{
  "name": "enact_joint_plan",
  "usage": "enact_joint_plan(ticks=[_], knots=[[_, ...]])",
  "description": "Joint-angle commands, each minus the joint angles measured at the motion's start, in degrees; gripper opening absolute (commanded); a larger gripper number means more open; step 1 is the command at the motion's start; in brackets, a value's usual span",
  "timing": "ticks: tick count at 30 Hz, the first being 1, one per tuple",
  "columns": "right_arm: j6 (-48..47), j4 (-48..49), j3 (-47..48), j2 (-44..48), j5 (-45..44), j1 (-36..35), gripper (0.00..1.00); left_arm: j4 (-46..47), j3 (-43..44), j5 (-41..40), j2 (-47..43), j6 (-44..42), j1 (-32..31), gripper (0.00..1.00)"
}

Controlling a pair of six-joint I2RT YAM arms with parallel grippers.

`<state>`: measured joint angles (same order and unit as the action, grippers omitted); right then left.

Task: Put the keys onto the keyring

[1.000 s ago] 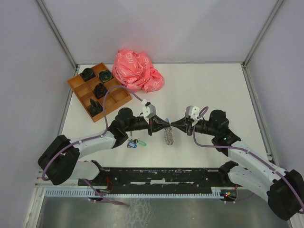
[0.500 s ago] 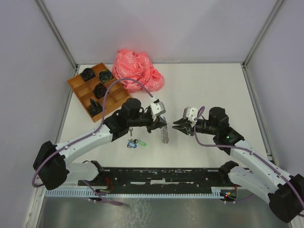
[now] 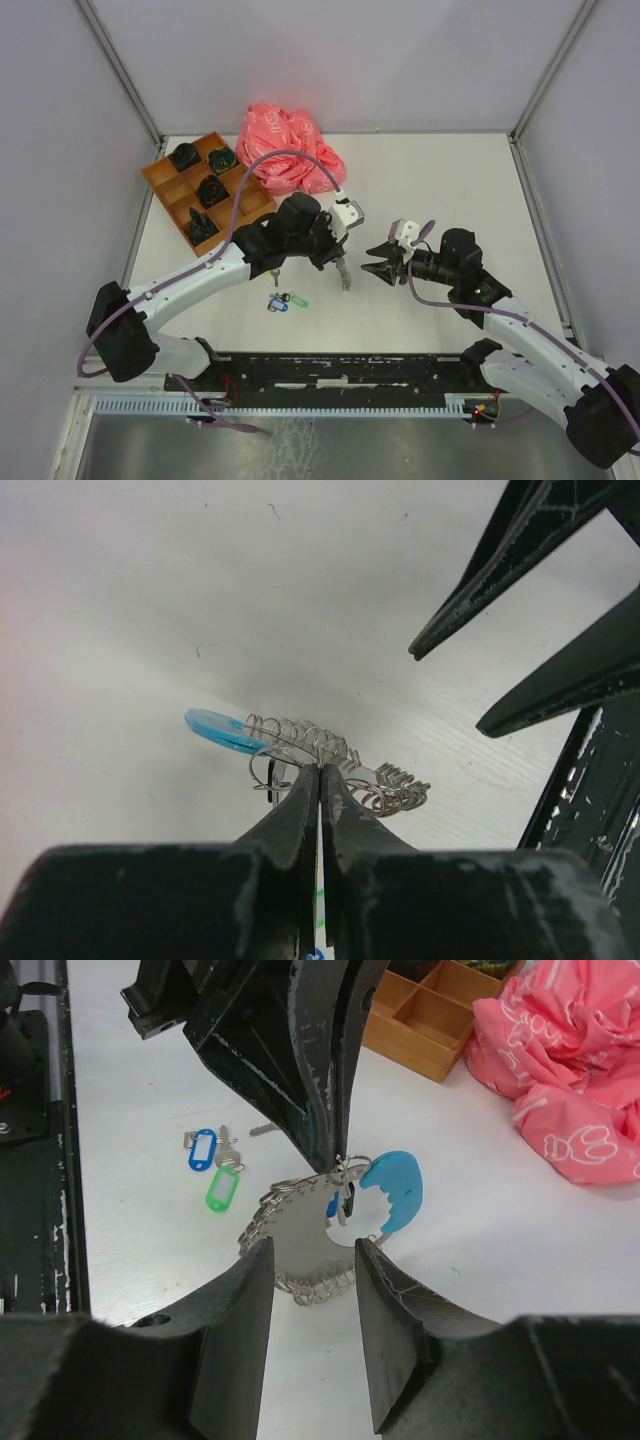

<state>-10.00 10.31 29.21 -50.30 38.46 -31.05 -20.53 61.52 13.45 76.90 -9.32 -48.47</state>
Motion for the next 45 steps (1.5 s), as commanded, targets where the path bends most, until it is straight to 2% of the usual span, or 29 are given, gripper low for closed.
enact_joint_plan(ticks=[1,5,8,11,14,19,21,23,29,33,37,40,43,45], knots=[[3.0,1.9,-0.4,0.9,-6.0,0.1,0.47,-0.8,5.7,-4.3,3.4,5.1,0.0,0.03],[4.9,0.1,-0.7,1.7,-11.6,0.1,0.51,3.3,5.5,-4.3,7.4,8.8,0.1,0.03],[8.4,-2.0,-1.1,2.7,-16.7,0.1,0.54,9.8,3.5,-4.1,9.9,12.1,0.3,0.03],[12.1,-8.0,0.2,4.1,-23.2,0.1,0.57,15.4,2.3,-3.4,13.9,14.9,0.8,0.03],[14.2,-13.9,1.2,5.6,-29.4,0.1,0.61,16.9,4.3,-3.2,19.5,16.1,1.2,0.03],[16.6,-19.1,0.3,8.4,-36.8,0.1,0.68,21.8,6.2,-4.6,26.9,17.5,1.6,0.03],[17.3,-19.9,-0.4,9.7,-38.3,0.1,0.98,23.8,6.3,-5.2,27.9,18.8,2.1,0.07],[18.0,-20.7,-0.9,11.0,-39.9,0.0,1.0,25.3,6.1,-5.6,27.6,20.2,2.7,0.14],[24.0,-23.4,-0.8,13.8,-49.7,0.1,1.0,27.1,2.1,-10.5,21.7,25.0,6.5,0.4],[31.4,-28.0,1.7,15.1,-55.2,0.1,1.0,27.4,-5.5,-12.5,14.8,29.4,11.6,0.49],[32.5,-29.0,1.9,18.2,-57.5,0.1,1.0,27.1,-14.4,-15.5,3.7,31.8,16.8,0.57],[29.2,-28.9,1.4,22.2,-55.4,0.1,1.0,22.9,-18.5,-17.1,-5.0,31.6,20.3,0.62],[30.9,-29.1,1.5,25.4,-57.5,0.1,1.0,16.6,-19.9,-20.3,-11.7,31.4,21.9,0.69],[31.5,-30.7,2.7,26.3,-58.6,0.0,1.0,13.8,-20.8,-21.7,-17.0,32.0,22.1,0.84]])
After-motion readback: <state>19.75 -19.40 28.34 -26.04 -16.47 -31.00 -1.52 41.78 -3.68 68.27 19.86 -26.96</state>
